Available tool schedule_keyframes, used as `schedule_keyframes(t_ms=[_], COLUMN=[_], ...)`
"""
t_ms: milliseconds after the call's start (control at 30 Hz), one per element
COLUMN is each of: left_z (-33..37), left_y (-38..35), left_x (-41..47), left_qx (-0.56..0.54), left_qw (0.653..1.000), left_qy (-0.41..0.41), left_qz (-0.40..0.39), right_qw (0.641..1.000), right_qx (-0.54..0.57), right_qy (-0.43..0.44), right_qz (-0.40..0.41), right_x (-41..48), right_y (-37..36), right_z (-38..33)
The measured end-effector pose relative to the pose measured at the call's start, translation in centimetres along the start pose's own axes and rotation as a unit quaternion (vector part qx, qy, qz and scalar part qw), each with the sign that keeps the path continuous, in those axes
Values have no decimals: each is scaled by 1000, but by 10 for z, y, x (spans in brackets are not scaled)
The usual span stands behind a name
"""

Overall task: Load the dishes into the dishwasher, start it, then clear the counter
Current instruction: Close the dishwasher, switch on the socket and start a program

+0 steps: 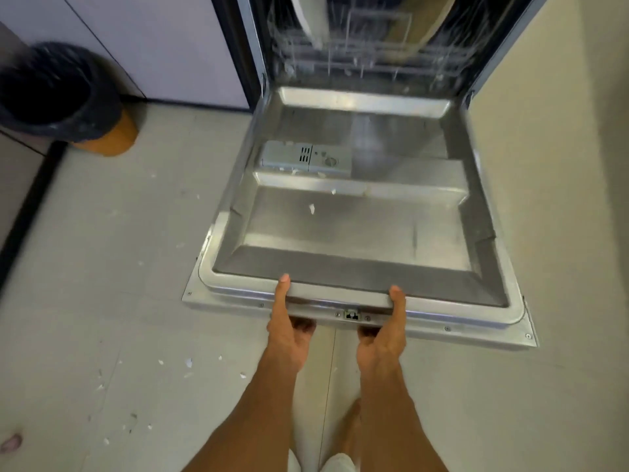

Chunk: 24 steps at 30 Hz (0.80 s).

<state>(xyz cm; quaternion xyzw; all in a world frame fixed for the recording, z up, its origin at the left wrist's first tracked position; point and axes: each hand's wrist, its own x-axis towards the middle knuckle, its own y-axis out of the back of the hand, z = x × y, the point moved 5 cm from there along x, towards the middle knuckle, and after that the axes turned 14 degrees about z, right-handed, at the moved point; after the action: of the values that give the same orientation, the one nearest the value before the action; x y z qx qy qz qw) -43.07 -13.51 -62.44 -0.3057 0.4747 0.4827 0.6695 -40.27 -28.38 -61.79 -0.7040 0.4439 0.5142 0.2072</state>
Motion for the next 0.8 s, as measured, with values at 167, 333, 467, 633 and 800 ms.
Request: schedule_keyframes(t_ms=[167, 333, 467, 633, 800], left_z=[68, 147, 205, 259, 294], left_y=[-36, -90, -136, -181, -217], left_x=[-111, -215, -269, -310, -331], left_qx=[11, 19, 46, 91, 92], left_qw=[1000, 997, 992, 984, 987], left_qy=[-21, -63, -80, -96, -81], left_qz=[13, -38, -85, -121, -106], right_qw=[1000, 997, 989, 984, 985], right_qx=[11, -21, -27, -46, -45], right_qy=[3, 7, 16, 83, 102], right_qz=[-8, -72, -144, -154, -132], right_x=[-121, -228, -296, -345, -370], right_y=[-19, -59, -90, -129, -170], right_z=[-72, -153, -210, -256, -283])
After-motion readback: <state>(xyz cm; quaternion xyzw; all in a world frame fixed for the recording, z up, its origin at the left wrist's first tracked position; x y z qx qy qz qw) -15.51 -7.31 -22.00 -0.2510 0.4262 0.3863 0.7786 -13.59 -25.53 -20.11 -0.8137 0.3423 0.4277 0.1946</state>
